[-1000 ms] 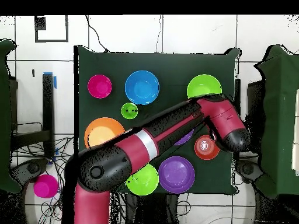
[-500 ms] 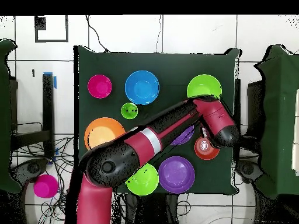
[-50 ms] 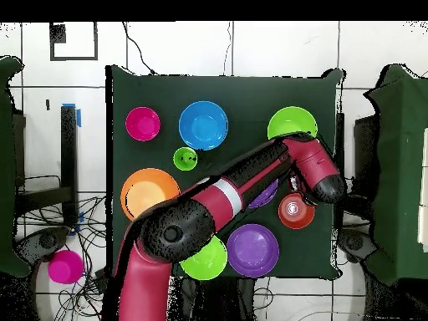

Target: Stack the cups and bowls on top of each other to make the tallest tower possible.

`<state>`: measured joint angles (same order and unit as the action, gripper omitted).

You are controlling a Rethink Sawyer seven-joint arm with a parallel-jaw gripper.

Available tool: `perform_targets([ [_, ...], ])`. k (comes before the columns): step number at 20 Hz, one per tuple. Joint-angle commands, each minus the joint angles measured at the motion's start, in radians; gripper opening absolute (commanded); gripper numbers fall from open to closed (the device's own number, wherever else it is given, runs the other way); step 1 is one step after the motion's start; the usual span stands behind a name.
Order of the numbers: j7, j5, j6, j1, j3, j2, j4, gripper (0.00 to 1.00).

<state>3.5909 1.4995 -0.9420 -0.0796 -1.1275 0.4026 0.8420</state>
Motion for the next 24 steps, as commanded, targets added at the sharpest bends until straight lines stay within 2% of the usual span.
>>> perform_targets([
  [1,0.212,-0.042,-0.039,0.050,0.123,0.015,-0.097,1.00],
  [6,0.097,-0.015,-0.082,0.128,0.102,-0.043,-0.054,1.00],
  [10,-0.022,-0.012,-0.099,0.193,0.122,-0.068,-0.022,1.00],
  [14,0.013,-0.037,-0.078,0.214,0.137,-0.078,0.020,1.00],
  [19,0.032,-0.019,-0.093,0.228,0.119,-0.117,0.113,1.00],
  [24,0.058,-0.001,-0.090,0.218,0.109,-0.118,0.121,1.00],
])
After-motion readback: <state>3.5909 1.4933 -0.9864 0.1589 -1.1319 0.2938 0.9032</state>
